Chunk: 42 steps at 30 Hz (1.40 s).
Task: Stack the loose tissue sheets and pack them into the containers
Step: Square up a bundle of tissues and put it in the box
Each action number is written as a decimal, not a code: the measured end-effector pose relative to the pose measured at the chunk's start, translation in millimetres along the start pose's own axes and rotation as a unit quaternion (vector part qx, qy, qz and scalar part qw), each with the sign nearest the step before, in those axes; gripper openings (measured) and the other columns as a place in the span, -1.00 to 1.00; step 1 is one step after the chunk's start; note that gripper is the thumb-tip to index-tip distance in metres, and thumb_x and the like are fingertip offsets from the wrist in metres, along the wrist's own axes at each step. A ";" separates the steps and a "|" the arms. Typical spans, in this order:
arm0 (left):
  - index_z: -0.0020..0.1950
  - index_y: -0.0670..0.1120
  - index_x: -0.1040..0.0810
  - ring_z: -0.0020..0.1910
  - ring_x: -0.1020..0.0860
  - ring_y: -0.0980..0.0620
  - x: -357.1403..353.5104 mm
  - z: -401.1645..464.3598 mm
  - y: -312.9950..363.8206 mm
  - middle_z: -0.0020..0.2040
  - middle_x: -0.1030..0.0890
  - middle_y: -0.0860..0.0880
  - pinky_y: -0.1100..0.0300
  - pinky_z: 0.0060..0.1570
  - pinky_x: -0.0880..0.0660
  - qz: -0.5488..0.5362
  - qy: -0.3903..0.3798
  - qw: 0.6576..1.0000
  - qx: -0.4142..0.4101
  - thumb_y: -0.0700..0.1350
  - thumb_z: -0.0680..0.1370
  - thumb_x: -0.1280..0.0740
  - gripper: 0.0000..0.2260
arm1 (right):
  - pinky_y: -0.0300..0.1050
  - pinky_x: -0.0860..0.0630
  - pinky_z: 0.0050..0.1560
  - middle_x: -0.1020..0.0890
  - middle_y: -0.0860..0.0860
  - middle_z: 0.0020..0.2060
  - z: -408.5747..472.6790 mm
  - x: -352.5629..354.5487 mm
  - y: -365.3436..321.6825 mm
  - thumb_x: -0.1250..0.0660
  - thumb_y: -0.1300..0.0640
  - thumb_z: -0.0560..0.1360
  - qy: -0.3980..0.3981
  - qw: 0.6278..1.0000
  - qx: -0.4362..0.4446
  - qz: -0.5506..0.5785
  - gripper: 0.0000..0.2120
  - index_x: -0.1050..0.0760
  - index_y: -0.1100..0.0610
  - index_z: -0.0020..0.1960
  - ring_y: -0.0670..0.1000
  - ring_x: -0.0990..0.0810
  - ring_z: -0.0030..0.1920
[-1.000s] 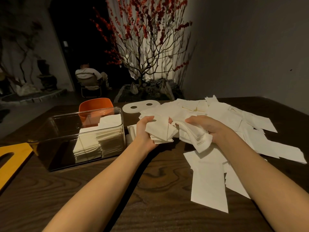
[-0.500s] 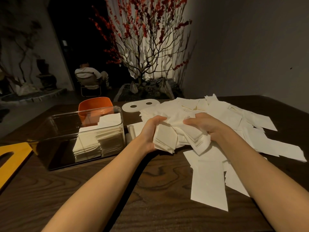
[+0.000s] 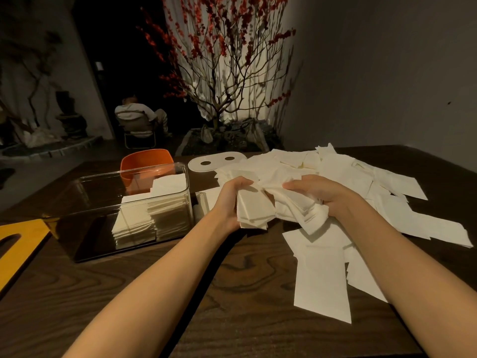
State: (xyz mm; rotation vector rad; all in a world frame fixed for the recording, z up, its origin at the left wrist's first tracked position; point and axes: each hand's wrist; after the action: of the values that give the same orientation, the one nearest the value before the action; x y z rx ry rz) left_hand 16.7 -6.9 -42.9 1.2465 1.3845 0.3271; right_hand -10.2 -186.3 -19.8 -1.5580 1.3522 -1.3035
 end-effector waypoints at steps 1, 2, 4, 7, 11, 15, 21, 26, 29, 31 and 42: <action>-0.01 -0.10 -0.40 -0.10 -0.50 -0.12 0.1 0.7 -0.2 -0.07 -0.50 -0.18 0.01 -0.05 -0.45 -0.015 0.000 1.000 -0.006 -0.15 0.53 -0.20 -0.93 | -0.19 -0.46 -0.32 -0.57 0.04 -0.13 -2.1 -0.6 -0.3 -0.38 0.07 0.51 -0.017 1.000 -0.002 -0.013 -0.81 -0.45 0.11 0.04 -0.02 -0.54 -0.19; 0.01 -0.10 -0.41 -0.07 -0.51 -0.13 0.7 1.8 -0.4 -0.04 -0.51 -0.18 -0.02 -0.02 -0.45 -0.025 0.001 1.000 -0.010 -0.15 0.52 -0.20 -0.91 | -0.21 -0.46 -0.35 -0.57 0.03 -0.14 -2.3 -0.9 0.3 -0.38 0.08 0.51 -0.030 0.999 0.000 -0.032 -0.86 -0.45 0.08 -0.02 -0.04 -0.54 -0.21; 0.00 -0.11 -0.42 -0.07 -0.51 -0.14 0.1 2.2 -0.6 -0.05 -0.52 -0.18 -0.01 -0.01 -0.44 -0.039 0.002 0.999 -0.013 -0.15 0.53 -0.19 -0.91 | -0.23 -0.46 -0.37 -0.56 -0.01 -0.15 -1.8 -2.8 0.2 -0.38 0.06 0.51 -0.041 0.996 0.006 -0.075 -0.88 -0.44 0.04 -0.05 -0.06 -0.54 -0.20; 0.00 -0.13 -0.42 -0.10 -0.52 -0.12 -0.3 2.2 -1.2 -0.08 -0.52 -0.18 0.02 -0.07 -0.46 -0.042 0.006 0.999 -0.005 -0.15 0.53 -0.20 -0.91 | -0.20 -0.44 -0.31 -0.56 -0.01 -0.12 -1.4 -5.4 -1.5 -0.39 0.03 0.50 -0.031 0.995 0.006 -0.096 -0.77 -0.44 0.06 0.08 -0.04 -0.54 -0.14; 0.04 -0.13 -0.41 -0.06 -0.52 -0.14 2.0 4.2 -1.2 -0.01 -0.51 -0.20 0.01 -0.08 -0.48 -0.047 0.006 0.999 -0.003 -0.14 0.53 -0.23 -0.88 | -0.19 -0.48 -0.39 -0.59 0.03 -0.16 0.3 -4.2 -0.1 -0.39 0.06 0.50 -0.033 0.998 -0.005 -0.048 -0.84 -0.50 0.11 0.00 -0.03 -0.56 -0.20; 0.08 -0.13 -0.43 -0.02 -0.53 -0.18 4.6 6.2 -0.1 0.03 -0.53 -0.22 -0.02 -0.06 -0.48 -0.066 -0.010 0.998 -0.010 -0.15 0.54 -0.22 -0.86 | -0.26 -0.48 -0.45 -0.61 0.03 -0.20 0.3 -5.9 1.0 -0.39 0.08 0.50 -0.062 0.998 -0.012 -0.018 -0.90 -0.52 0.09 -0.04 -0.05 -0.58 -0.26; 0.12 -0.15 -0.45 0.12 -0.53 -0.22 8.0 9.1 -0.3 0.13 -0.55 -0.24 -0.07 0.22 -0.39 -0.080 -0.034 0.996 -0.005 -0.16 0.52 -0.25 -0.80 | -0.21 -0.52 -0.30 -0.60 0.05 -0.17 0.7 -14.7 0.8 -0.37 0.15 0.51 -0.073 0.997 -0.011 0.014 -0.91 -0.51 0.12 -0.01 -0.02 -0.57 -0.21; 0.21 -0.20 -0.45 0.27 -0.47 -0.26 5.2 9.2 -3.2 0.33 -0.47 -0.26 -0.13 0.28 -0.36 -0.132 -0.045 0.990 -0.021 -0.14 0.48 -0.28 -0.67 | -0.18 -0.50 -0.25 -0.63 0.06 -0.32 3.4 -21.9 2.6 -0.33 0.23 0.52 -0.102 0.986 -0.017 0.131 -0.96 -0.55 0.18 -0.05 -0.02 -0.57 -0.31; 0.06 -0.20 -0.47 0.09 -0.50 -0.22 2.3 5.3 -2.6 0.13 -0.53 -0.24 -0.09 0.18 -0.39 -0.150 -0.023 0.988 -0.035 -0.18 0.52 -0.16 -0.81 | -0.15 -0.52 -0.28 -0.64 0.08 -0.23 0.9 -22.5 3.2 -0.38 0.18 0.50 -0.092 0.991 -0.032 0.088 -0.89 -0.54 0.15 0.01 0.01 -0.59 -0.24; -0.03 -0.20 -0.45 -0.04 -0.50 -0.16 0.7 3.2 -1.3 -0.02 -0.52 -0.19 -0.01 0.05 -0.42 -0.152 0.011 0.987 -0.051 -0.17 0.53 -0.13 -0.85 | -0.15 -0.51 -0.34 -0.62 0.07 -0.16 -0.2 -21.2 1.7 -0.41 0.15 0.49 -0.056 0.996 -0.035 0.063 -0.86 -0.51 0.13 0.03 0.02 -0.58 -0.21; 0.44 -0.16 -0.27 -0.03 -0.47 0.02 -11.2 15.9 -5.0 0.11 -0.47 -0.08 0.16 -0.20 -0.38 0.272 0.176 0.940 -0.112 0.05 0.55 -0.27 -0.47 | -0.04 -0.45 -0.19 -0.62 0.24 -0.14 16.2 -40.6 5.1 -0.26 0.15 0.58 0.163 0.964 0.194 -0.076 -0.77 -0.54 0.33 -0.05 0.17 -0.60 -0.12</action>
State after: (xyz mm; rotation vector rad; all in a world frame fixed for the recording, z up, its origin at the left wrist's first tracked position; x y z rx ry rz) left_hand 25.0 -25.1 -45.1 1.4077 1.2255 1.1064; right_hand 5.8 -149.9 -38.7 -1.2312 1.0871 -1.8587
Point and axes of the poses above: each hand's wrist, its own z-axis towards the middle knuckle, its own x-axis out of the back of the hand, y = z × x
